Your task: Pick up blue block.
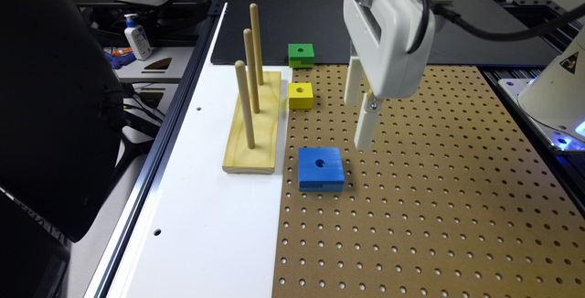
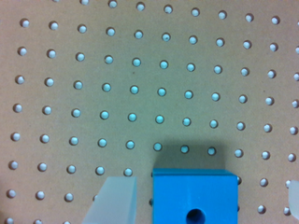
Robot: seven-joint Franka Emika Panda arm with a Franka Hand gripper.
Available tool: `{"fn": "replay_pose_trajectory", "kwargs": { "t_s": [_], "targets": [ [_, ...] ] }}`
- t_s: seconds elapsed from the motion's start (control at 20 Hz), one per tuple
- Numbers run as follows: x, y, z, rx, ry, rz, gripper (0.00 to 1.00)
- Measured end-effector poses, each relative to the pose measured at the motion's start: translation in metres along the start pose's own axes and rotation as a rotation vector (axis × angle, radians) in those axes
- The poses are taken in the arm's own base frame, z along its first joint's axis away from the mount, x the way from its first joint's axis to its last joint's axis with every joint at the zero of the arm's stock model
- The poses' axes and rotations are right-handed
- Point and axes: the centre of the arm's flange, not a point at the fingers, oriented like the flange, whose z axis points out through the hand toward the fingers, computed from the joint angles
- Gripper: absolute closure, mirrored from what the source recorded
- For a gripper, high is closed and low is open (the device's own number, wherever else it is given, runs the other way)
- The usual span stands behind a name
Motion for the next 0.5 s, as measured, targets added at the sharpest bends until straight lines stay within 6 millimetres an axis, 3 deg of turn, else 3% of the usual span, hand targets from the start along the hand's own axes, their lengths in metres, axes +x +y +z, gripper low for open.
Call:
{"fn": "replay_pose_trajectory", "kwargs": {
  "t_s": [0.35,0.5],
  "targets": [
    [0.007,-0.003,-0.006,0.013,0.009,0.007,0.0],
    [0.011,-0.004,0.017,0.013,0.003,0.003,0.0]
  ]
}}
